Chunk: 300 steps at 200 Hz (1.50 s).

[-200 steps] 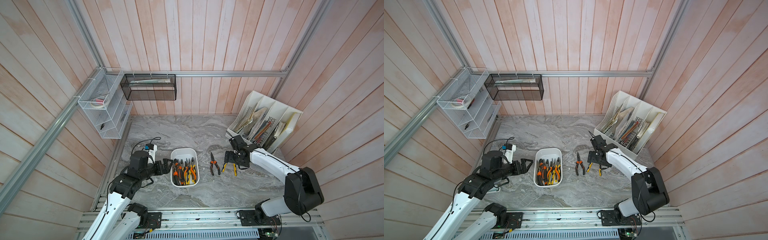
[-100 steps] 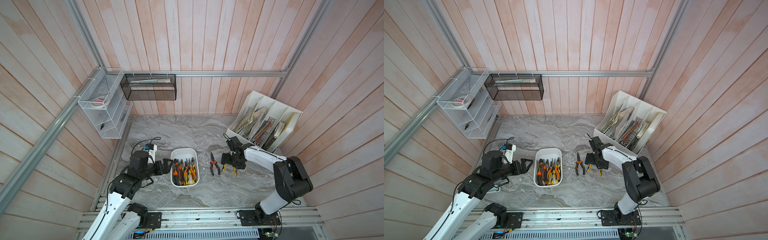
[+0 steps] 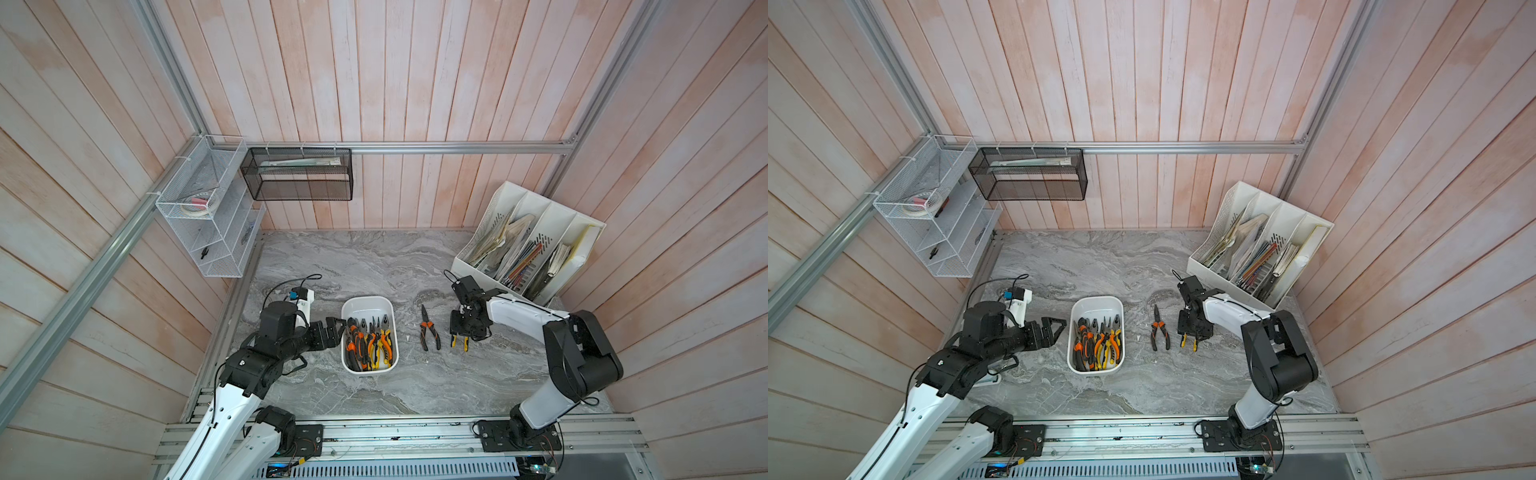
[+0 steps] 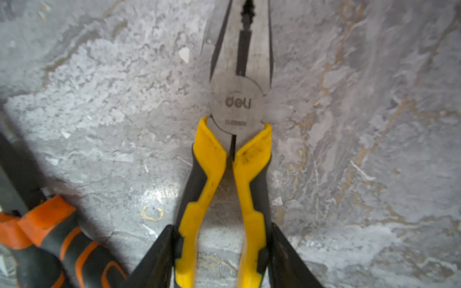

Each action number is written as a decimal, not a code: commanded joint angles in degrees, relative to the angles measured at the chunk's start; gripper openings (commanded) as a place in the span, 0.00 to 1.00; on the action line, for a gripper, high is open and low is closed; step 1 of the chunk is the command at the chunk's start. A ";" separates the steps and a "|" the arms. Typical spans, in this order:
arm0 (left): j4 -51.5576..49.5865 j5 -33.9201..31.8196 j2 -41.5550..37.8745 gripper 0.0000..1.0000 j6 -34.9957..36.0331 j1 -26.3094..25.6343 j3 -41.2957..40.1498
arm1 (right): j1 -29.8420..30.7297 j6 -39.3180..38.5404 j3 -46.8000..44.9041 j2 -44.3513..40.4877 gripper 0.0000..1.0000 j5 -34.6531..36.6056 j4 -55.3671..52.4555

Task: Take the pliers out of the storage box
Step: Place the pliers at the center of the board, then pick up the pliers from the storage box.

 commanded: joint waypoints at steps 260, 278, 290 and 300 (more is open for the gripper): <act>0.53 -0.21 0.72 1.00 0.20 -0.16 -0.70 | 15.95 5.22 20.27 -8.34 0.64 -11.22 -5.25; 0.53 -0.24 0.60 1.00 0.18 -0.16 -0.66 | 19.79 9.99 18.97 -7.38 0.62 -15.41 0.93; 0.58 -0.18 0.48 1.00 0.20 -0.16 -0.66 | 22.29 12.19 18.64 -5.55 0.61 -16.89 3.89; 0.53 -0.23 0.26 1.00 0.15 -0.16 -0.64 | 24.40 13.10 18.97 -3.40 0.61 -16.66 4.88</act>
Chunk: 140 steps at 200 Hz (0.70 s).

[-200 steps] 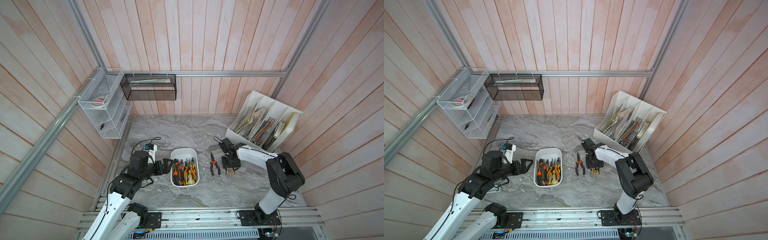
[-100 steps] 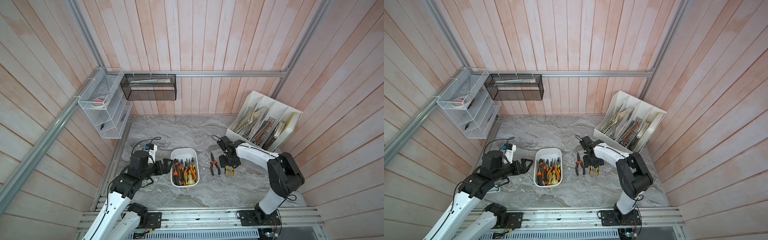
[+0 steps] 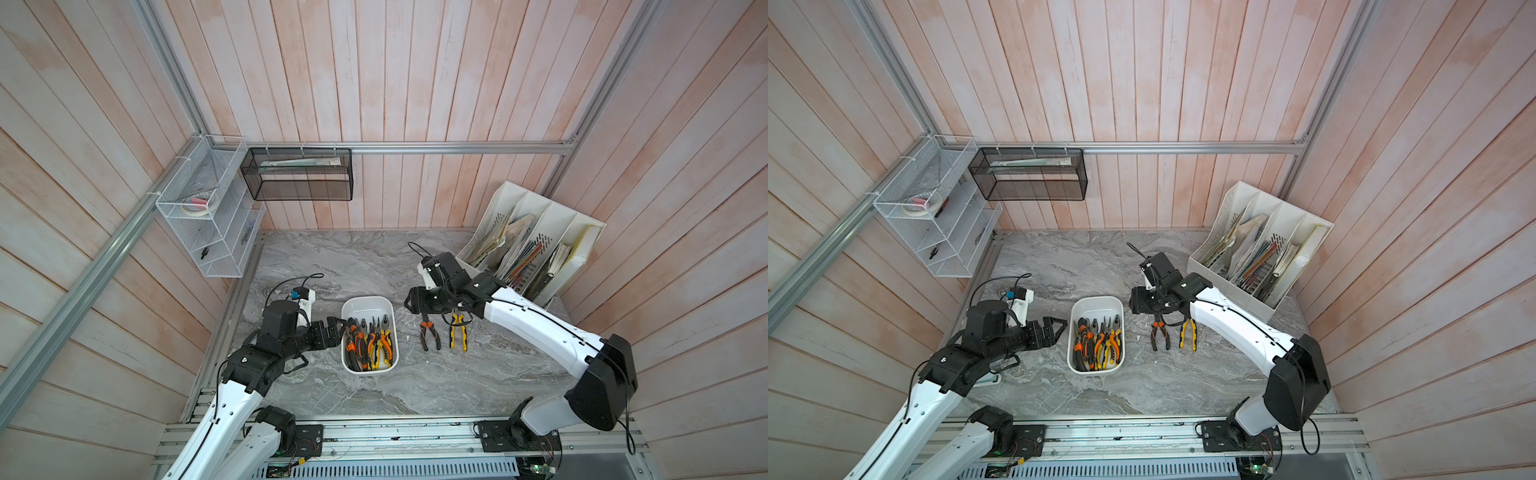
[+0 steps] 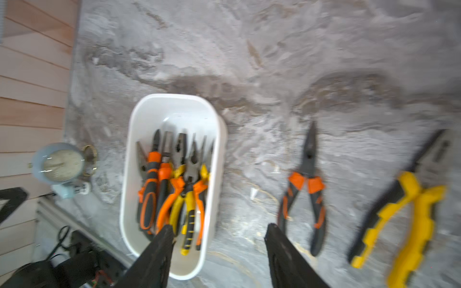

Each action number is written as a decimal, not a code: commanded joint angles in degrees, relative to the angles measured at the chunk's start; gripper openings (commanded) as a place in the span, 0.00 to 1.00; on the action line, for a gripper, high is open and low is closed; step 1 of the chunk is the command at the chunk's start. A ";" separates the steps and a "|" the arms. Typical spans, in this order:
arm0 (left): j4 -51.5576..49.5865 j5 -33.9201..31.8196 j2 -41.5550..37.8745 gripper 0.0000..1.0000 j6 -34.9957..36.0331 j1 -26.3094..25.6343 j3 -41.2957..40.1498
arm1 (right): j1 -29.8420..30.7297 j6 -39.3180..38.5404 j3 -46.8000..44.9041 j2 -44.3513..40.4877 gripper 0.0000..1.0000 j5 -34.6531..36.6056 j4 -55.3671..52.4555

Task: Take the pliers out of the storage box
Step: Pick up the pliers from the storage box.

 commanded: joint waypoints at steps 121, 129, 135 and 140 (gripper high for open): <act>0.70 -0.38 -2.06 1.00 -0.19 -0.15 -0.84 | 14.30 11.19 3.70 19.54 0.60 -4.69 8.82; 0.70 -0.40 -2.08 1.00 -0.19 -0.16 -0.83 | 14.64 11.37 3.86 20.39 0.60 -4.91 9.28; 0.62 -0.40 -1.96 1.00 -0.15 -0.16 -0.79 | 14.89 11.38 4.04 20.98 0.59 -5.17 9.49; 0.70 -0.44 -1.95 1.00 -0.15 -0.16 -0.79 | 15.06 11.41 4.17 21.50 0.59 -5.29 9.65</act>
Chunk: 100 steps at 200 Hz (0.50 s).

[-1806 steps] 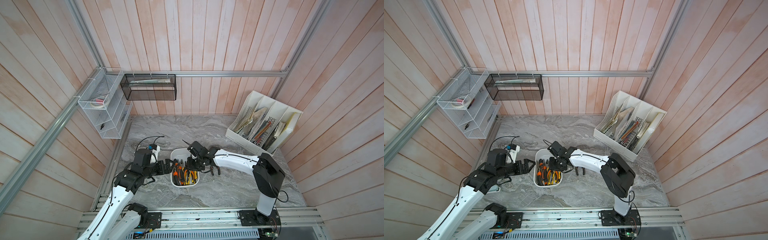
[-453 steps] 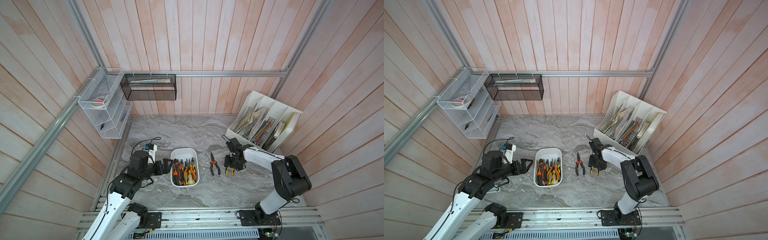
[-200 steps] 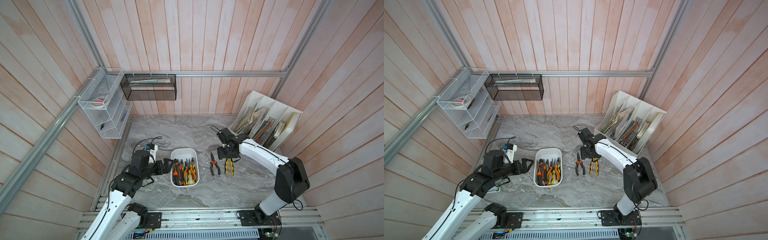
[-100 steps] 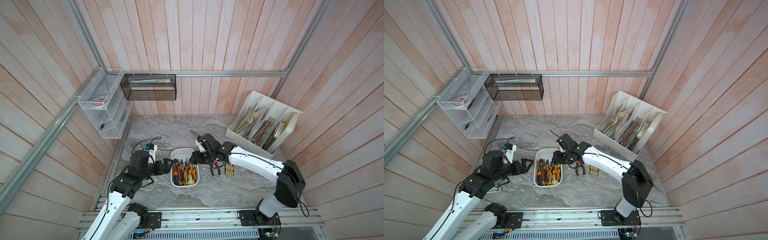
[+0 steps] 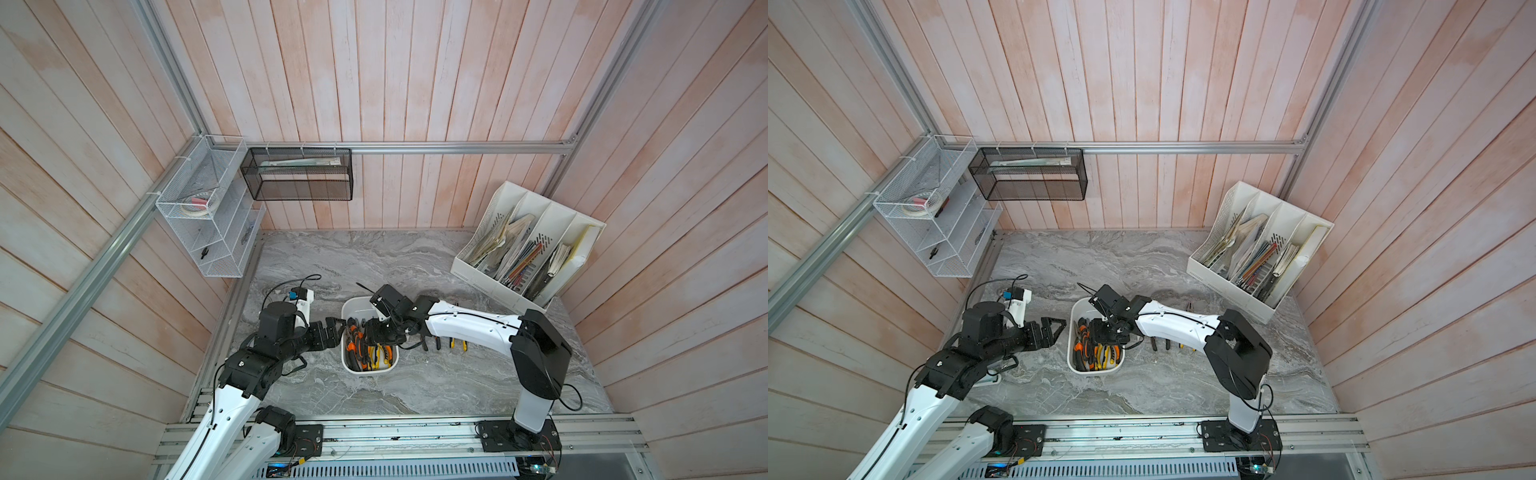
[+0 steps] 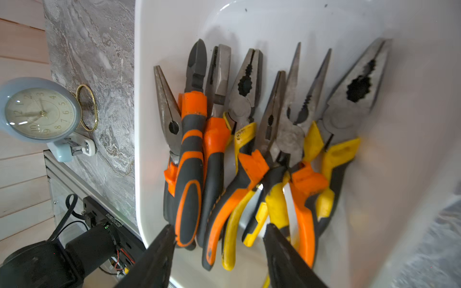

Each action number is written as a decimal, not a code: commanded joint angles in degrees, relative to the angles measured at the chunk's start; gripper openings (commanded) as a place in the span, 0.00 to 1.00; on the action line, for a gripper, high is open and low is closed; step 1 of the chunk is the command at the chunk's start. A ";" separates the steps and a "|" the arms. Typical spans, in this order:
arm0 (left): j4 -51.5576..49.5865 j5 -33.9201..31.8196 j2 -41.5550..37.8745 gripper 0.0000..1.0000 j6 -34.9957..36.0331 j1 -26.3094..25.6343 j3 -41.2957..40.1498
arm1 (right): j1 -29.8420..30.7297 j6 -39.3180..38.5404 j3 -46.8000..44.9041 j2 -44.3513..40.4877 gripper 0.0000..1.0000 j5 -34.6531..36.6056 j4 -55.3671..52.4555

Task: Take the pliers out of the storage box
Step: Pick up the pliers from the storage box.

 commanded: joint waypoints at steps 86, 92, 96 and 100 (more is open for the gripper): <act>0.79 -0.20 -0.07 1.00 -0.14 -0.16 -0.88 | 1.89 0.29 4.60 7.30 0.38 1.37 -2.65; 0.79 -0.11 0.16 1.00 -0.13 -0.16 -0.87 | 1.90 0.15 4.75 7.29 0.36 1.63 -3.03; 0.79 -0.04 0.32 1.00 -0.08 -0.20 -0.87 | 1.90 0.10 4.82 7.29 0.34 1.85 -3.22; 0.71 -0.03 0.54 1.00 -0.04 -0.16 -0.84 | 1.90 -0.09 4.99 7.36 0.32 1.91 -3.49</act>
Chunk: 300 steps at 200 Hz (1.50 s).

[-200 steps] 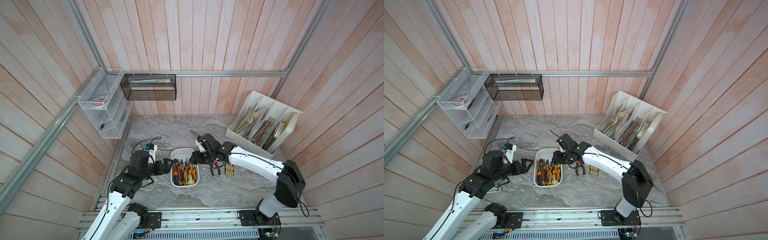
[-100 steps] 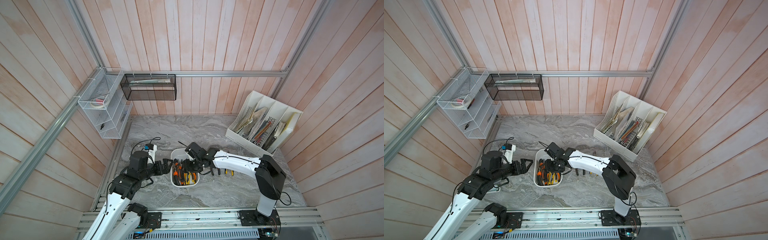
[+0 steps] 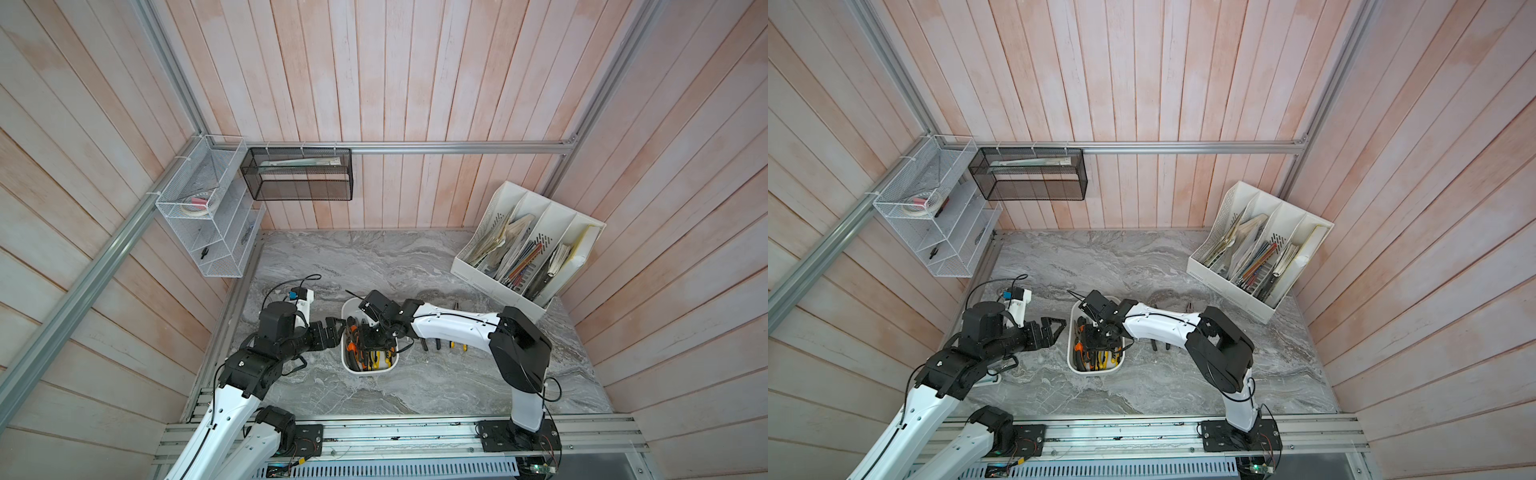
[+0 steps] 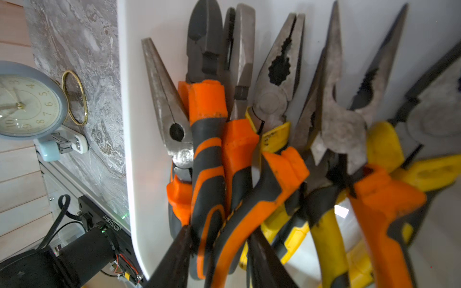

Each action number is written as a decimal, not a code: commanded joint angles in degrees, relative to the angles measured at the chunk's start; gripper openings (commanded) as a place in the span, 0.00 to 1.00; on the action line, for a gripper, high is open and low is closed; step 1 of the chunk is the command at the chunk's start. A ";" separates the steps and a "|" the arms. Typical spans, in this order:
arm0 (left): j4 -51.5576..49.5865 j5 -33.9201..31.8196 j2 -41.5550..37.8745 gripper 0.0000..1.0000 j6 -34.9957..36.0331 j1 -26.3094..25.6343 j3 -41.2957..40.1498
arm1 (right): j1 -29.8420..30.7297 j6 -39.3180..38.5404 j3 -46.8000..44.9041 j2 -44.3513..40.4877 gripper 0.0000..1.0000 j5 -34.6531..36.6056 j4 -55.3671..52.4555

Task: Take the pliers out of the storage box
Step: Pick up the pliers from the storage box.

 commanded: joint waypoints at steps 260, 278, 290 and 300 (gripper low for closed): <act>0.74 -0.39 -0.29 1.00 -0.30 -0.24 -0.84 | -5.65 0.07 -16.84 -21.42 0.00 10.87 9.57; 0.70 -0.38 -0.28 1.00 -0.30 -0.24 -0.86 | -7.50 2.28 -23.24 -25.11 0.00 8.99 16.14; 0.71 -0.44 -0.16 1.00 -0.30 -0.24 -0.84 | -8.90 3.50 -26.64 -26.67 0.00 7.19 19.85; 0.70 -0.40 -0.03 1.00 -0.29 -0.24 -0.84 | -9.87 3.96 -28.20 -27.04 0.00 5.52 21.68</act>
